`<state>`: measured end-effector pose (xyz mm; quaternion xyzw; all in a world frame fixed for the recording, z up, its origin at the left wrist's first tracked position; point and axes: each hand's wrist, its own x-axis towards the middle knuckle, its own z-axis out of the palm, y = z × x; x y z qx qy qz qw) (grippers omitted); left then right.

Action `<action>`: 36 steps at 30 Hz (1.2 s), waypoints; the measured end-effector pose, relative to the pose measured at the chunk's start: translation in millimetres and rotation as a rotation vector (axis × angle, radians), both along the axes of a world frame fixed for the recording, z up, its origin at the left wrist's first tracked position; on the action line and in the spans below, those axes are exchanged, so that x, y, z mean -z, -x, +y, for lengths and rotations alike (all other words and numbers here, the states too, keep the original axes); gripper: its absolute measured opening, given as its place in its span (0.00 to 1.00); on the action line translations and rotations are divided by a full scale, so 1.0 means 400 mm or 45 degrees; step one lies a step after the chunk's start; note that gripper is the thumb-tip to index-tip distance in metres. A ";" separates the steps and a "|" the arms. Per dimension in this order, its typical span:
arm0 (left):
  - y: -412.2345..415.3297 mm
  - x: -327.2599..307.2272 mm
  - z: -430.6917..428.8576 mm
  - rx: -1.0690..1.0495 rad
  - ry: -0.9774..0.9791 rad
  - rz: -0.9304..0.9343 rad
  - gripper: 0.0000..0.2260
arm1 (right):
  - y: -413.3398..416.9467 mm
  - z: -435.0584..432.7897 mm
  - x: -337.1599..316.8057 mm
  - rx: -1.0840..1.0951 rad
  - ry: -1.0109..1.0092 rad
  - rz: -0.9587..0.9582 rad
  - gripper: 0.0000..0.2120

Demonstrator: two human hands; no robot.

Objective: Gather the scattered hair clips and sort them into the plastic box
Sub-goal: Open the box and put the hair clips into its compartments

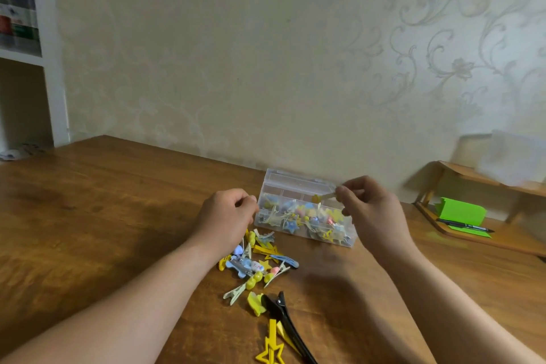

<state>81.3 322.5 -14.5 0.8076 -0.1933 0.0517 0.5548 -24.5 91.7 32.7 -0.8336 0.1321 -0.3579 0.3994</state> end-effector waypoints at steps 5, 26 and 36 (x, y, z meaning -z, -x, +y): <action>0.000 -0.001 0.000 0.011 0.006 0.000 0.16 | -0.084 -0.068 -0.038 0.057 0.100 0.206 0.05; 0.009 -0.010 -0.001 0.009 0.019 0.027 0.15 | -0.141 -0.107 -0.076 -0.269 0.980 0.943 0.07; 0.008 -0.007 -0.001 0.019 0.012 0.012 0.14 | -0.123 -0.079 -0.069 -0.196 0.901 0.807 0.11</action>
